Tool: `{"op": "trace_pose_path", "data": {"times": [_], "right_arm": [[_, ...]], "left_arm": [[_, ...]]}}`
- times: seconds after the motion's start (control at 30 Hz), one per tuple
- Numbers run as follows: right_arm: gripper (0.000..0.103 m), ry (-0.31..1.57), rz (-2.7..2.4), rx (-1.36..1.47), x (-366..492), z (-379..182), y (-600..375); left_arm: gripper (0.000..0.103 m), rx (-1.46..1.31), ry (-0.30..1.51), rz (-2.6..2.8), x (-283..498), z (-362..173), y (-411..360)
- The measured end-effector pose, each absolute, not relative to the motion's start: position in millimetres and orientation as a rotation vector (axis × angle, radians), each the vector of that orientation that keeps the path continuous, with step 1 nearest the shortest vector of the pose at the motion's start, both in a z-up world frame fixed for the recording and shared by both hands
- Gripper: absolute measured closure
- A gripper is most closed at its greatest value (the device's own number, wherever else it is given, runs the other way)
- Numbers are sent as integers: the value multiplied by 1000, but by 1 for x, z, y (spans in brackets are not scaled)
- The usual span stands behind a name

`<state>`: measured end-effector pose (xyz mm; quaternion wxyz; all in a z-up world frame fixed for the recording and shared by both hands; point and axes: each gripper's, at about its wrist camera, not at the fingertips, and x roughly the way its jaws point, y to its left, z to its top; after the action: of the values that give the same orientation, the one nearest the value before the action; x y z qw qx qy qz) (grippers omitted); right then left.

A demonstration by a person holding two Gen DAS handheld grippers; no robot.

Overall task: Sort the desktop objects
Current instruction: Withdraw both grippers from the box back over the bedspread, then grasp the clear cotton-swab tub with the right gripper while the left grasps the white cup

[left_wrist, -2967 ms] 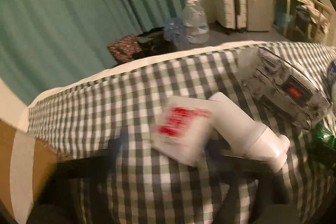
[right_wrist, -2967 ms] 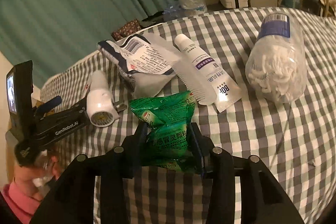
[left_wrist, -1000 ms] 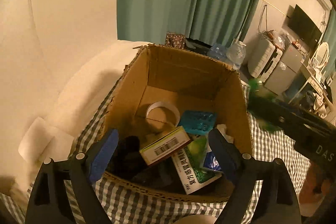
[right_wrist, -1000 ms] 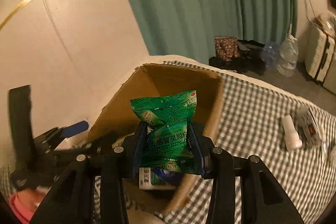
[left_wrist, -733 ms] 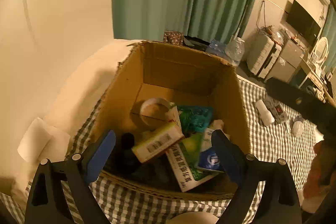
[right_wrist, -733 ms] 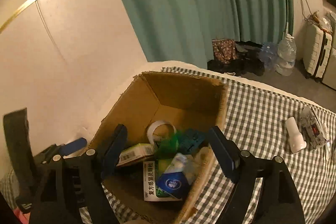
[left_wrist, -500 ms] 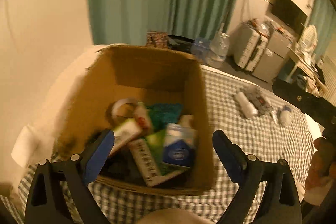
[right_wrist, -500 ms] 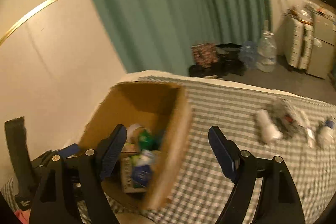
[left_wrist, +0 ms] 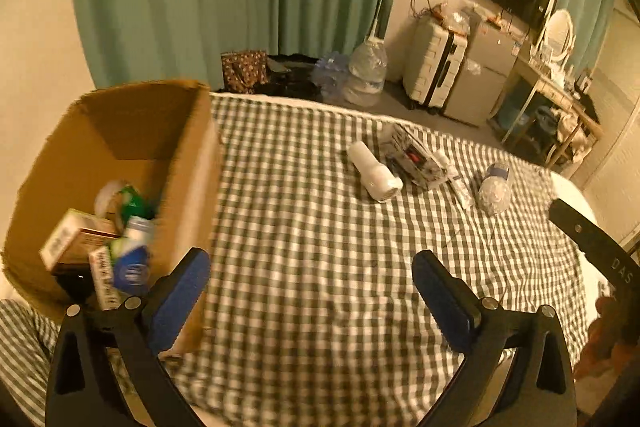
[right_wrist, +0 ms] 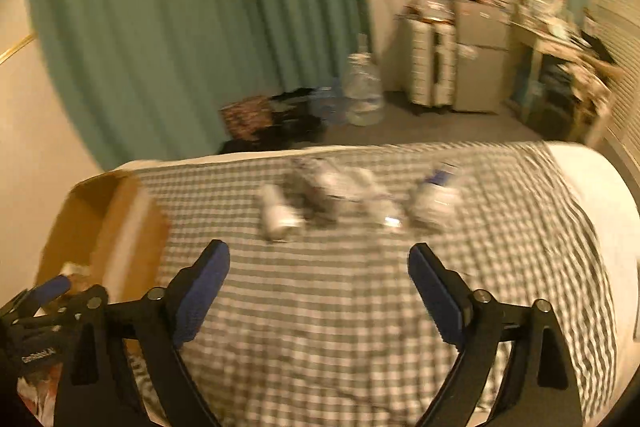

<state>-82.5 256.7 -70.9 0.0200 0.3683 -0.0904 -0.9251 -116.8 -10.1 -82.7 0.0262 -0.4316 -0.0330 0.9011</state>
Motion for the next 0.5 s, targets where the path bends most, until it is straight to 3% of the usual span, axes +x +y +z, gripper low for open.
{"op": "trace_pose_path", "data": {"times": [0.2,0.5], "right_arm": [[9,-512,-2896,1247,-96,-118,311],[9,-528,-2913,1327,-128,-163,335]], "left_arm": [[0,-1392,-40,2755,-148,-110,35],[0,-1497,-112,2746,-219,-153,56]]}}
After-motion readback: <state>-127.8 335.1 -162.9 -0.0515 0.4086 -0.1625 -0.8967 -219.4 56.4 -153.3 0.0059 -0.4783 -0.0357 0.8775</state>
